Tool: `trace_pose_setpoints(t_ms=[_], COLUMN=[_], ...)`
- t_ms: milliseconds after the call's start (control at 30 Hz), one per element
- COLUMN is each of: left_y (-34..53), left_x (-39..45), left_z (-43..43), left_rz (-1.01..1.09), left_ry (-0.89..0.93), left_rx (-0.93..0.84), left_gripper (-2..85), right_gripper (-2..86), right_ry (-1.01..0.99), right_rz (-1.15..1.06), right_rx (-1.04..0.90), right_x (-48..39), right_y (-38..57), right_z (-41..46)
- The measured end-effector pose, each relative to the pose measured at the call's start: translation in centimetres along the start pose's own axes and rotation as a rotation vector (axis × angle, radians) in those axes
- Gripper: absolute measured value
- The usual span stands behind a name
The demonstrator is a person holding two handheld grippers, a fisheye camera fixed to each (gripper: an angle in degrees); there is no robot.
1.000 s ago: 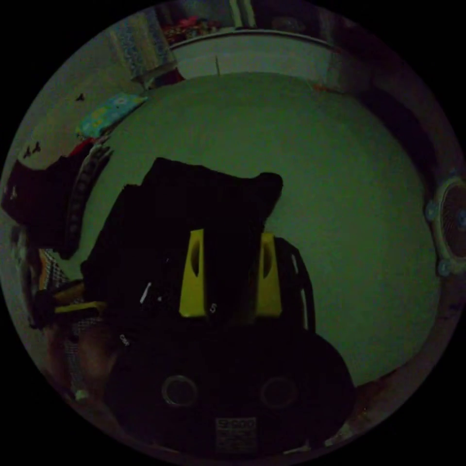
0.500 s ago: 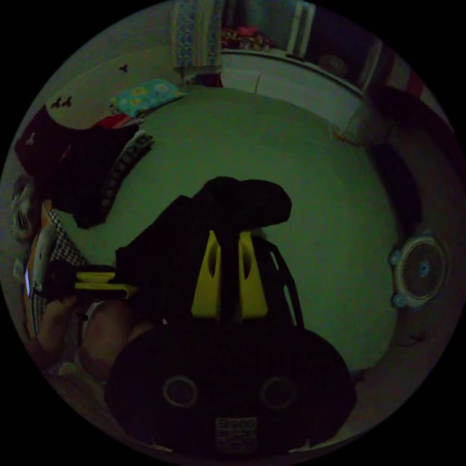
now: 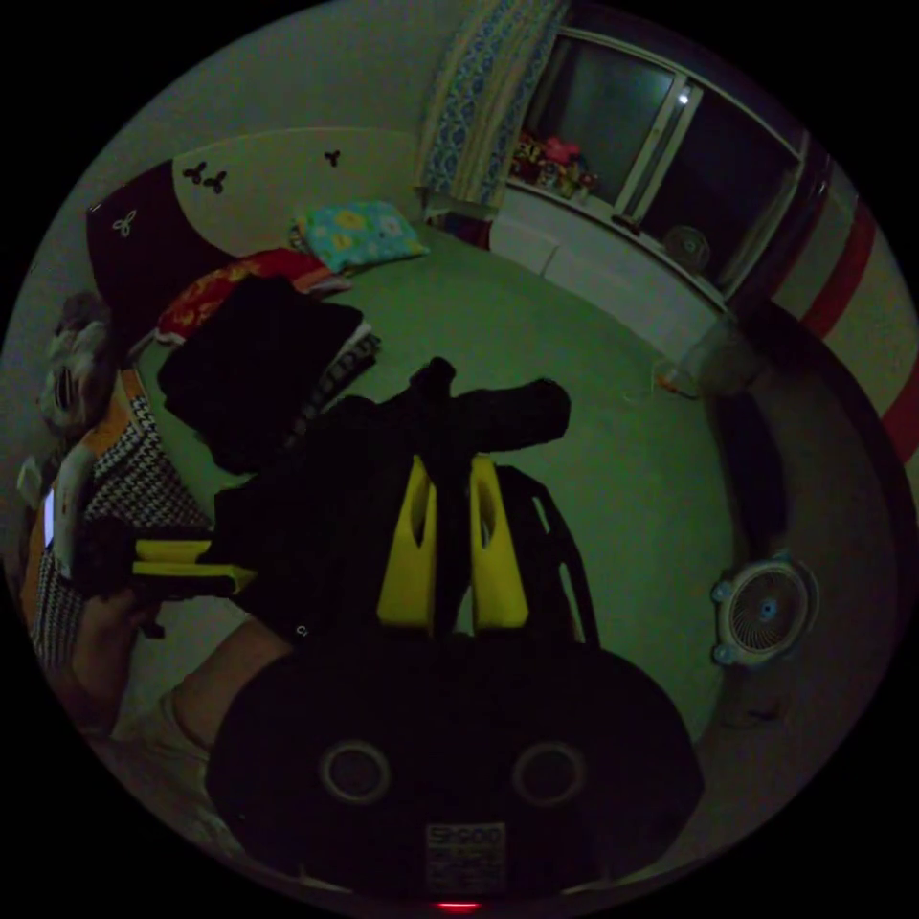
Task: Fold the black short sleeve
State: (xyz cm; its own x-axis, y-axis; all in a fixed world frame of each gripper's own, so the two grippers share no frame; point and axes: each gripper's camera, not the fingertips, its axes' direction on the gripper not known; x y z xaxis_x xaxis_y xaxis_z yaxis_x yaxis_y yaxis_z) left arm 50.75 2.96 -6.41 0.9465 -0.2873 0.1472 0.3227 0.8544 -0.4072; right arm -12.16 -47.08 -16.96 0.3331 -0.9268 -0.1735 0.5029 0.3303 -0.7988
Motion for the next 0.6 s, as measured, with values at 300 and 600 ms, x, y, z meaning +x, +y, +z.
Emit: trace_pose_setpoints(t_ms=[300, 600], left_y=[-5.3, -10.2], left_x=[5.2, 8.5], left_z=[6.0, 15.7], left_rz=[0.035, 0.016], left_ry=[0.055, -0.068], left_rx=[-0.083, -0.198], left_gripper=[7.1, 7.0], right_gripper=[1.8, 12.5], right_ry=[0.110, 0.033], right_rz=[0.178, 0.400], right_rx=[-0.149, -0.247], right_x=[11.6, 23.5], right_y=[4.3, 17.3], right_z=[5.1, 12.7])
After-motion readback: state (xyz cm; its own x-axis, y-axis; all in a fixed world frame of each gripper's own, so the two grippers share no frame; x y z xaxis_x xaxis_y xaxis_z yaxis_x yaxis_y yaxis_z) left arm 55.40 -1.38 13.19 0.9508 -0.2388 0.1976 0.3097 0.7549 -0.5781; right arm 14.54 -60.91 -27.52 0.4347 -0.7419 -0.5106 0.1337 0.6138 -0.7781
